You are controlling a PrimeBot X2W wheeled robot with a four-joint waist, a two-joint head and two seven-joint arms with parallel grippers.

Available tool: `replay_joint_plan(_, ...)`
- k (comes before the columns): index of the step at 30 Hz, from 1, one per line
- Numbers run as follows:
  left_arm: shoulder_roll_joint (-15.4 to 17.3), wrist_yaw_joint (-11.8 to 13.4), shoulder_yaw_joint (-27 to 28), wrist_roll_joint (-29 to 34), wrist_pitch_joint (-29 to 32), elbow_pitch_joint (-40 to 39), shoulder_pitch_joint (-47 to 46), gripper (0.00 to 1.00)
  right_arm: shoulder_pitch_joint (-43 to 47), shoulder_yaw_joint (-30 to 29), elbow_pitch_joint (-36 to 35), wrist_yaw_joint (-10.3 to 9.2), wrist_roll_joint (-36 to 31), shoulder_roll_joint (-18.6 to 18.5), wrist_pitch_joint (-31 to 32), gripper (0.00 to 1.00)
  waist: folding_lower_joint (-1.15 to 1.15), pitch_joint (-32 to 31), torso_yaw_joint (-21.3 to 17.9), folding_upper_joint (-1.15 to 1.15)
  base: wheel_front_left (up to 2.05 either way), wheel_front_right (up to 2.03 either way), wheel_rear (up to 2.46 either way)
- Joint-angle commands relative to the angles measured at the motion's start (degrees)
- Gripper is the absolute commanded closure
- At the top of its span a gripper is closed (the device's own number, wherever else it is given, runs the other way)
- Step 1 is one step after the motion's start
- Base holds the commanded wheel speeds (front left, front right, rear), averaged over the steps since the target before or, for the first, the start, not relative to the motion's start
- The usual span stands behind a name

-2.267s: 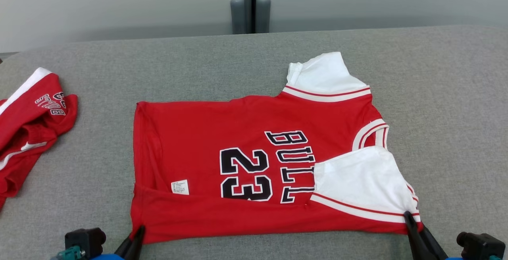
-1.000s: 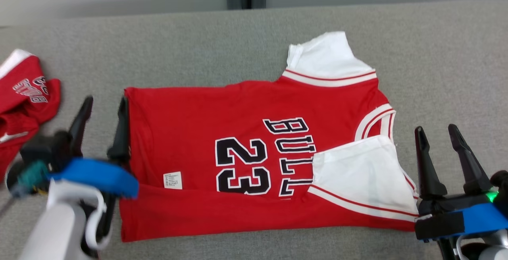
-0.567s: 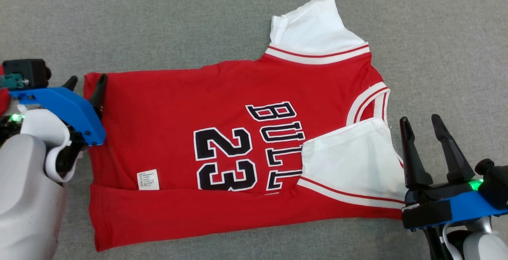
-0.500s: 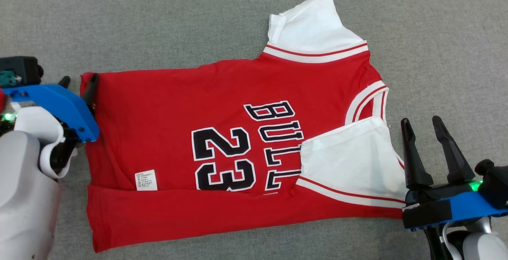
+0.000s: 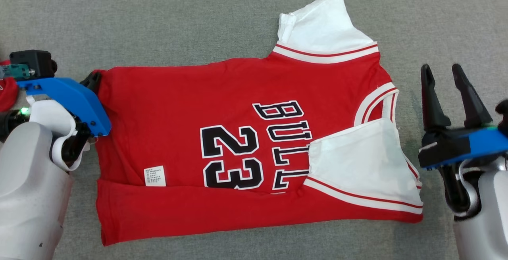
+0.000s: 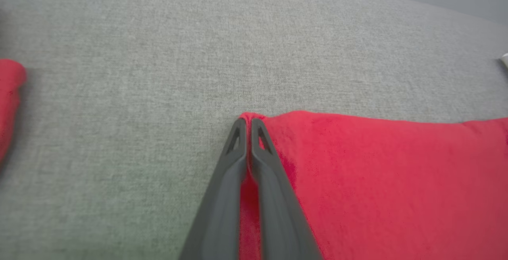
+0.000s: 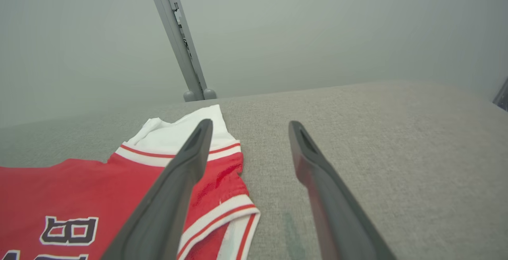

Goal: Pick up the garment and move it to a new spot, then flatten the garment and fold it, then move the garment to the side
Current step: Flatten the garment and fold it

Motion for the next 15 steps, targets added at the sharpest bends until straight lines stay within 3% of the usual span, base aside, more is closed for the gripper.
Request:
replay_joint_plan(1, -0.09, -0.46, -0.78, -0.17, -0.59, -0.41, -1.3, 1.0, -2.51, 0.57, 1.27, 0.03, 0.98, -0.77, 0.41, 0.0, 0.0, 0.37, 0.6, -0.01, 0.0, 0.0, 0.0)
replay_joint_plan(8, -1.7, -0.47, -5.43, -1.92, -3.29, -1.98, -5.91, 1.0, -19.03, 4.87, 15.43, 0.03, 5.43, -6.14, 4.79, 0.0, 0.0, 4.37, 5.08, -0.01, 0.0, 0.0, 0.0)
replay_joint_plan(15, -3.84, -0.3, -9.07, -3.3, -6.05, -1.76, -10.74, 1.0, -34.5, 9.9, 30.04, 0.03, 6.74, -8.3, 8.71, 0.0, 0.0, 9.52, 9.24, -0.01, 0.0, 0.0, 0.0)
